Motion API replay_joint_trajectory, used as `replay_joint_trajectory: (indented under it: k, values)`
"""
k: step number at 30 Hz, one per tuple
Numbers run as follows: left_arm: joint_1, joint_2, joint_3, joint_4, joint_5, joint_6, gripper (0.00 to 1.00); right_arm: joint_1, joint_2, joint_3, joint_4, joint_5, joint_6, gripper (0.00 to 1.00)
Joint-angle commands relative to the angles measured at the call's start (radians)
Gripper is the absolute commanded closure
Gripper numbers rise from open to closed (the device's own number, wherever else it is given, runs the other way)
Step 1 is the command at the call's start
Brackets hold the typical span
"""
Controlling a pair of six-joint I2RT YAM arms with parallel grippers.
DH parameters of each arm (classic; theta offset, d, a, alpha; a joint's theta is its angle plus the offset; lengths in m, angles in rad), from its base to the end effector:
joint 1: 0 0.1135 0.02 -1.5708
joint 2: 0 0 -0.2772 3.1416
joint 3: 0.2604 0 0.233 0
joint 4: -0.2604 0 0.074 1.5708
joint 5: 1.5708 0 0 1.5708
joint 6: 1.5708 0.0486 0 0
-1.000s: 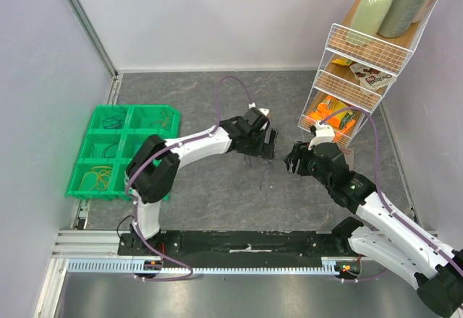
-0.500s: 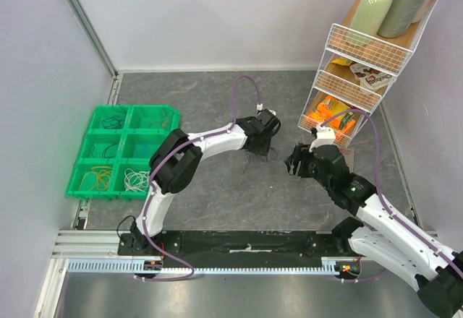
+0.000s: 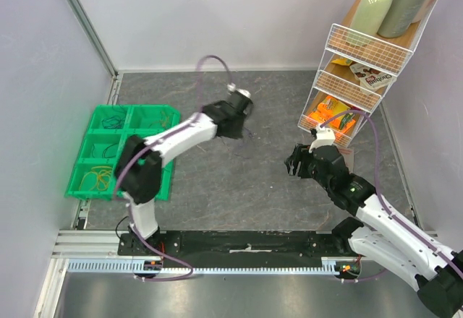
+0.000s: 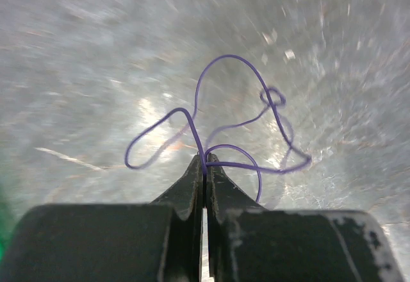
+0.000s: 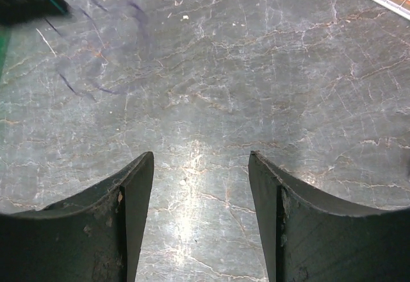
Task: Untangle the cables
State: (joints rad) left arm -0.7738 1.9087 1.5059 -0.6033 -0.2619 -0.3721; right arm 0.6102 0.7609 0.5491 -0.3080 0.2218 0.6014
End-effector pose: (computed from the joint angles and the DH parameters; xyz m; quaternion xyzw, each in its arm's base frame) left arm 0.3001 -0.2756 0.2398 0.1543 0.9403 -0.0444 0.3001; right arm 0.1351 0.0814 0.2557 0.0517 0.8600 0.2052 0.4644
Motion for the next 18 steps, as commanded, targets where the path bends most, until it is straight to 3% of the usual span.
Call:
replay_joint_trajectory:
  k: [1, 6, 14, 18]
  values:
    - [0.241, -0.247, -0.045, 0.054, 0.159, 0.068, 0.99, -0.004, 0.028, -0.032, 0.061, -0.028, -0.008, 0.32]
    - [0.474, -0.395, -0.056, 0.082, 0.3, 0.1, 0.98, -0.003, 0.069, -0.052, 0.122, -0.082, 0.001, 0.32]
    - [0.767, -0.439, 0.076, 0.034, 0.267, 0.116, 0.98, -0.003, 0.12, -0.054, 0.171, -0.131, -0.008, 0.32]
    - [0.907, -0.393, 0.126, -0.013, 0.161, -0.015, 0.98, -0.004, 0.138, -0.058, 0.198, -0.153, -0.005, 0.32]
